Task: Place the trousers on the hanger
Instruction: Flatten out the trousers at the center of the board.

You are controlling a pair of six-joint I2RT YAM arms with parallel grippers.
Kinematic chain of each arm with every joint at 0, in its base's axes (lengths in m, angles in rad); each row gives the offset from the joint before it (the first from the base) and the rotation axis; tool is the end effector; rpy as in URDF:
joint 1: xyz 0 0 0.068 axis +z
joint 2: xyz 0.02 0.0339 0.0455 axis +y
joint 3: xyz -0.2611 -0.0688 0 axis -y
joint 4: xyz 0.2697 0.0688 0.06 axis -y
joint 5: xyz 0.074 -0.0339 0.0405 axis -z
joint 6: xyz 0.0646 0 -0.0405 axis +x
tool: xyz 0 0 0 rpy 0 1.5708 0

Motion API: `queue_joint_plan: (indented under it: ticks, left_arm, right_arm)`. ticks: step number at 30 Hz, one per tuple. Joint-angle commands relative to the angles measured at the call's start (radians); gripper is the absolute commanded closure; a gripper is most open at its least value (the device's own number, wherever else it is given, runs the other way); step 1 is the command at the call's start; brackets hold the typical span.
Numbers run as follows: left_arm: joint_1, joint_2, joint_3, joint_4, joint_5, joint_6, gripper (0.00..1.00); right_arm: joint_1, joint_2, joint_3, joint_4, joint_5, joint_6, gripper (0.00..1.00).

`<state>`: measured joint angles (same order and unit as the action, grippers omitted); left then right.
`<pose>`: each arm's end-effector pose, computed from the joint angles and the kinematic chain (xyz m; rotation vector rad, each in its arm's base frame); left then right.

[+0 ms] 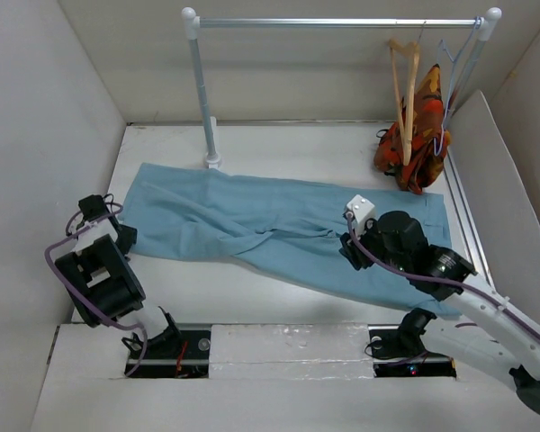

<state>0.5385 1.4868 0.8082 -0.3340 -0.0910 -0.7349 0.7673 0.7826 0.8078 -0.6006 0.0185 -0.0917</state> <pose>0.2708 0.1686 0.1338 -1.5593 2.0523 0.0444 0.1586 0.1513 0.2890 -0.8935 1.9770 0.3717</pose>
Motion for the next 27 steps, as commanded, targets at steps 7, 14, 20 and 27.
queue_joint_plan:
  ticks: [7,14,20,27]
  left_arm:
    - [-0.008,0.109,0.014,0.096,0.04,-0.02,0.98]
    - [-0.008,-0.012,0.058,0.036,0.031,0.035,1.0]
    - [-0.008,-0.374,0.131,-0.086,-0.026,0.08,1.0]
    - [-0.035,-0.522,0.141,-0.177,0.042,0.058,1.0]
  right_arm:
    - [-0.157,-0.077,0.048,-0.14,0.011,0.038,0.5]
    - [-0.348,-0.042,0.038,-0.237,-0.062,0.067,0.39]
    - [-0.467,-0.022,-0.027,-0.214,-0.279,0.083,0.44]
    - [-0.494,0.084,-0.035,-0.206,-0.135,0.106,0.6]
